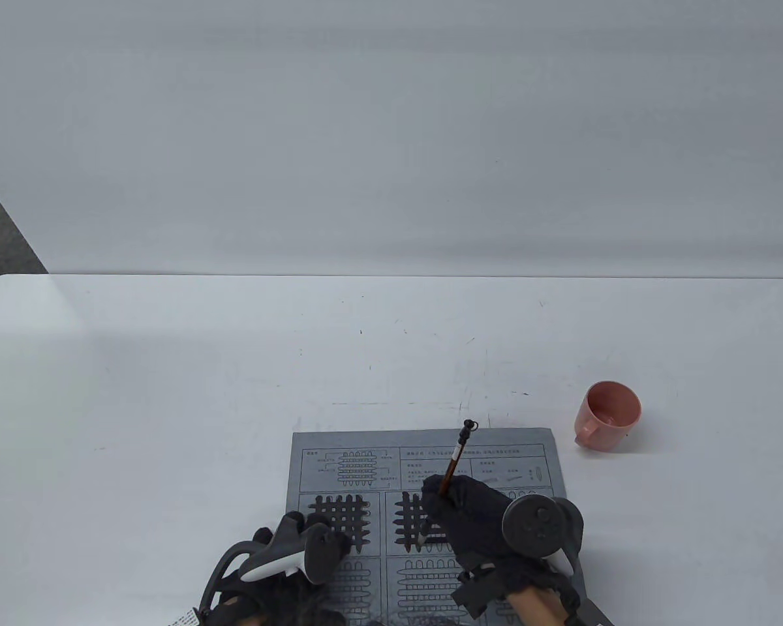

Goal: Trace patterns on water writing practice cloth with Chinese brush

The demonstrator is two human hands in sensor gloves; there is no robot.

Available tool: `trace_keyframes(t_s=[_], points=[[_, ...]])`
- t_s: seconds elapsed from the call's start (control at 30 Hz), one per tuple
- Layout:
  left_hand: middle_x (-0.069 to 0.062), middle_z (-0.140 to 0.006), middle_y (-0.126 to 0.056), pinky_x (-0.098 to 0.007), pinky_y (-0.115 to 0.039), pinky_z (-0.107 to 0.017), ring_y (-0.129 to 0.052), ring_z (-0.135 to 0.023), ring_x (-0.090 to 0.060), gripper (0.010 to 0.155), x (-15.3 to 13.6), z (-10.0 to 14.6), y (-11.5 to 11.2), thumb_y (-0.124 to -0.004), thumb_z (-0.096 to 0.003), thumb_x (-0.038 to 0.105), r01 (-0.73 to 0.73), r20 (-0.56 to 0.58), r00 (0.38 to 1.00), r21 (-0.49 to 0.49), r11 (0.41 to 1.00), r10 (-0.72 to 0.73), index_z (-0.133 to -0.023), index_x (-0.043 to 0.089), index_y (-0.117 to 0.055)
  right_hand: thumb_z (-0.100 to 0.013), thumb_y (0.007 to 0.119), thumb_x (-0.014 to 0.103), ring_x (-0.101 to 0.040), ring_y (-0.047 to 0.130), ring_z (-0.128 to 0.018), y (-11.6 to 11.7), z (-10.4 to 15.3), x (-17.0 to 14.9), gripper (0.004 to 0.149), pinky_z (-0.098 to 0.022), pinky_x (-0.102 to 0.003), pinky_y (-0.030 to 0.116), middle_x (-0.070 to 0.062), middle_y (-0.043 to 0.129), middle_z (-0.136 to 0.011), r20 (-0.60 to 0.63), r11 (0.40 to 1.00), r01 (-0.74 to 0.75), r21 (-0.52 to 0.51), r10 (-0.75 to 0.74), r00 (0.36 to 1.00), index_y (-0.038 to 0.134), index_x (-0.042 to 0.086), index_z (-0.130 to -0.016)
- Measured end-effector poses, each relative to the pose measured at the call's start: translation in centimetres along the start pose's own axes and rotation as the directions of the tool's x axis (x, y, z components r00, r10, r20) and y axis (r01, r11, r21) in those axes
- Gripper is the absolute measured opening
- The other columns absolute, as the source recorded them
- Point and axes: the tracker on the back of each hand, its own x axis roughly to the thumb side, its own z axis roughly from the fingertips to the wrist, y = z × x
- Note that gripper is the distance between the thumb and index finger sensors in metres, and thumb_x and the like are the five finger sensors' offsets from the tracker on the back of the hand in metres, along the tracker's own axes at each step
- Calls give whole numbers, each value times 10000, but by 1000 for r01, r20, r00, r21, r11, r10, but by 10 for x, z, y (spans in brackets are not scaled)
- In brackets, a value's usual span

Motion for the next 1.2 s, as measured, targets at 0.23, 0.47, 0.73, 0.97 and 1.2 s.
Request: trace_keyframes(t_s=[0.23, 0.47, 0.73, 0.97, 1.2], points=[[84, -999, 314, -680, 6, -728, 289, -992, -315, 1029, 0, 0, 0, -626, -339, 732, 0, 0, 1000, 0, 1000, 0, -934, 491, 178, -532, 760, 326, -372, 992, -610, -7, 2, 5, 378, -490, -615, 749, -177, 924, -787, 81, 994, -28, -107, 37, 996, 805, 103, -834], [85, -1000, 314, -680, 6, -729, 288, -992, -316, 1028, 0, 0, 0, -626, -340, 732, 0, 0, 1000, 0, 1000, 0, -934, 492, 177, -524, 774, 308, -383, 998, -616, -12, 3, 5, 375, -485, -618, 756, -184, 928, -793, 110, 984, -84, -158, 102, 989, 815, 95, -830], [83, -1000, 314, -680, 5, -729, 289, -992, -317, 1029, 0, 0, 0, -626, -340, 732, 0, 0, 1000, 0, 1000, 0, -934, 491, 178, -523, 774, 306, -383, 998, -621, -10, 1, -1, 376, -489, -616, 756, -185, 929, -795, 75, 986, -99, -135, 110, 991, 814, 96, -833], [84, -1000, 314, -680, 4, -730, 288, -993, -315, 1027, 0, 0, 0, -625, -339, 733, 0, 0, 1000, 0, 1000, 0, -933, 493, 178, -525, 770, 306, -381, 996, -631, -8, -1, -2, 379, -493, -613, 756, -182, 924, -804, 64, 988, -97, -124, 105, 992, 809, 97, -839], [84, -1000, 314, -681, 4, -729, 289, -993, -317, 1028, 0, 0, 0, -625, -339, 733, 0, 0, 1000, 0, 1000, 0, -934, 492, 179, -527, 768, 308, -381, 996, -631, -8, -1, -2, 379, -493, -615, 756, -181, 924, -806, 58, 989, -96, -115, 104, 993, 808, 99, -840]])
